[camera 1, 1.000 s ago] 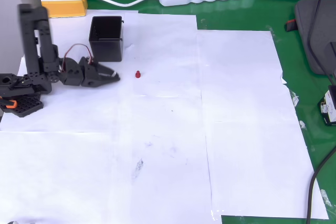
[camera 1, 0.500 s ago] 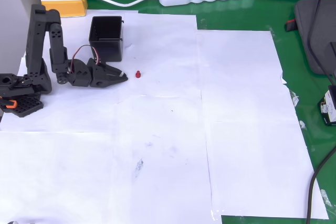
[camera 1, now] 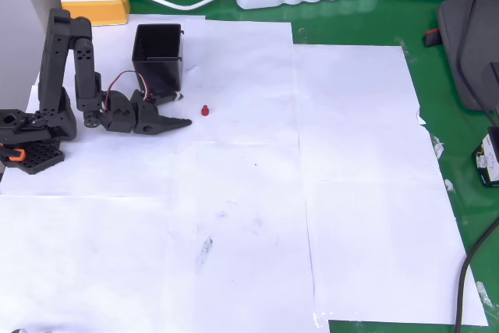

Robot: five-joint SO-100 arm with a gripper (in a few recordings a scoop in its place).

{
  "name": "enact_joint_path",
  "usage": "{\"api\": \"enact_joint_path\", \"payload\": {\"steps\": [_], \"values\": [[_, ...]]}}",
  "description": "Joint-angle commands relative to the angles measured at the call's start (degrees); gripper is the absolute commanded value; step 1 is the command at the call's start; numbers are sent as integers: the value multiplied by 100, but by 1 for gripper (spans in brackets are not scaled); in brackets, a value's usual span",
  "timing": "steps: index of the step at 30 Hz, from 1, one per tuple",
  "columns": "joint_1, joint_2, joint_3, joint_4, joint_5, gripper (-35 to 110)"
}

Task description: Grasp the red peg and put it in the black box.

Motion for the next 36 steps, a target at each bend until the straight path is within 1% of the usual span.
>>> {"api": "enact_joint_path", "payload": {"steps": [1, 6, 18, 36], "values": [[26, 62, 141, -18, 62, 36], [35, 53, 193, 35, 62, 36], [70, 281, 949, 202, 88, 35], [-35, 606, 1248, -88, 167, 35]]}}
